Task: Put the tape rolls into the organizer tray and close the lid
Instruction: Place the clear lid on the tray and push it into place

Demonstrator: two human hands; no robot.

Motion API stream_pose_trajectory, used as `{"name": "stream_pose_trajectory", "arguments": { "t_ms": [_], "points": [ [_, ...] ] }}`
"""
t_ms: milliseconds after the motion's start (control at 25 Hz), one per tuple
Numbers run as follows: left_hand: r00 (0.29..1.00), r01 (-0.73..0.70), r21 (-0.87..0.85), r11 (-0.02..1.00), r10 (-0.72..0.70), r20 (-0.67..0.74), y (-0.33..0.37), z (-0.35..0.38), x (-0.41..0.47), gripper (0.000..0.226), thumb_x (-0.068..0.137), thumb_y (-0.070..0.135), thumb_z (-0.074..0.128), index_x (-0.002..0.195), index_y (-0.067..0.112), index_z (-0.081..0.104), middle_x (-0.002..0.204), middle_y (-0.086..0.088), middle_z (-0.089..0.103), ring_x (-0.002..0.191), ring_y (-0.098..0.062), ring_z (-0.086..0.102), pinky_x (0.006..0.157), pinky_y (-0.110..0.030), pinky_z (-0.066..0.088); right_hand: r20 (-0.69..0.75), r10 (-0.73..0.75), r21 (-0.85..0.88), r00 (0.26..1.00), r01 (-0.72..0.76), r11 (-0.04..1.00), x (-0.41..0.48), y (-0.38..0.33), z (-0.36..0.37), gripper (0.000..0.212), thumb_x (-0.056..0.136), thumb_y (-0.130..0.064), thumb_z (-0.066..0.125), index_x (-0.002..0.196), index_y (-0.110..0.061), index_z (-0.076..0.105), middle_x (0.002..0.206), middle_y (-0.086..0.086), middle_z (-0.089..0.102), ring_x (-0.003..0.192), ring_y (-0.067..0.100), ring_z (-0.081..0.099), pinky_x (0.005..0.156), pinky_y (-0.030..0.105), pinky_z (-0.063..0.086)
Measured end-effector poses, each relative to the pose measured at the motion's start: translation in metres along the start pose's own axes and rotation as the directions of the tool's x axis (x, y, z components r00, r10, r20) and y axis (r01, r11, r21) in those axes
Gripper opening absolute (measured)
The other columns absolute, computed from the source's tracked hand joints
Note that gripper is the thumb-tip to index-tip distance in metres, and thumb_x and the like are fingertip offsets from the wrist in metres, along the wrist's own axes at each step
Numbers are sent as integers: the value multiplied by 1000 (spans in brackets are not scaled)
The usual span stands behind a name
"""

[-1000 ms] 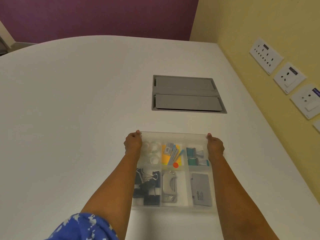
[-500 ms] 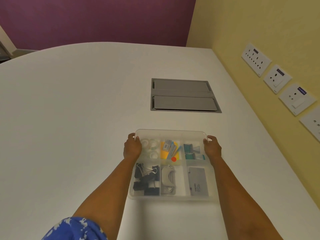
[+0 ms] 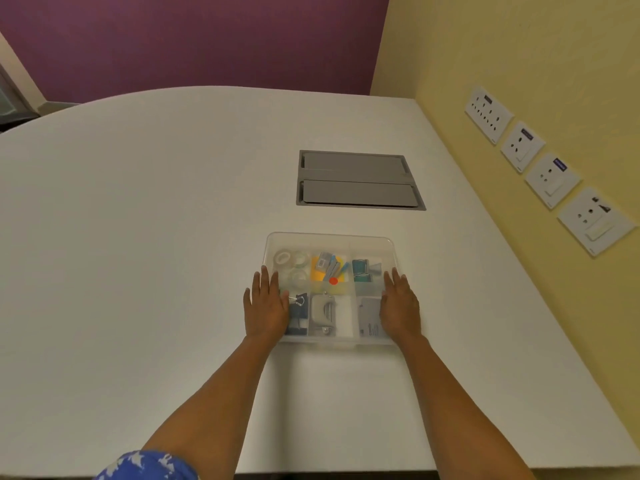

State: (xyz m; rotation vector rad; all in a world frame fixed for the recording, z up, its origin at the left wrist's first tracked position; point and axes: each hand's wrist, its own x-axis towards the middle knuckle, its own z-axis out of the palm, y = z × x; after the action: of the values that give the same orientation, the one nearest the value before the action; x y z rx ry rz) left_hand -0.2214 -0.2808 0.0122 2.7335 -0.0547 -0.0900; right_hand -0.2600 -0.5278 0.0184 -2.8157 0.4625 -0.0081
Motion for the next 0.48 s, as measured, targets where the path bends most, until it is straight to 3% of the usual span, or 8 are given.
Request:
{"name": "stream_pose_trajectory", "arguments": {
  "t_ms": [120, 480],
  "points": [
    [999, -22, 72, 997, 19, 46, 4, 0, -24, 53, 104, 34, 20, 152, 16, 9, 162, -8, -2, 150, -22, -4, 122, -41, -2, 55, -68, -37, 996, 70, 997, -21, 4, 0, 51, 103, -19, 28, 152, -12, 16, 162, 7, 8, 151, 25, 6, 122, 39, 13],
    [979, -19, 64, 998, 6, 202, 10, 2, -60, 55, 103, 39, 14, 152, 21, -6, 161, -6, -16, 149, -23, -14, 120, -43, -9, 194, -165, -60, 967, 179, 982, -58, 14, -2, 54, 104, -34, 19, 153, -18, 1, 163, 7, -5, 151, 24, -6, 123, 40, -2]
  ]
}}
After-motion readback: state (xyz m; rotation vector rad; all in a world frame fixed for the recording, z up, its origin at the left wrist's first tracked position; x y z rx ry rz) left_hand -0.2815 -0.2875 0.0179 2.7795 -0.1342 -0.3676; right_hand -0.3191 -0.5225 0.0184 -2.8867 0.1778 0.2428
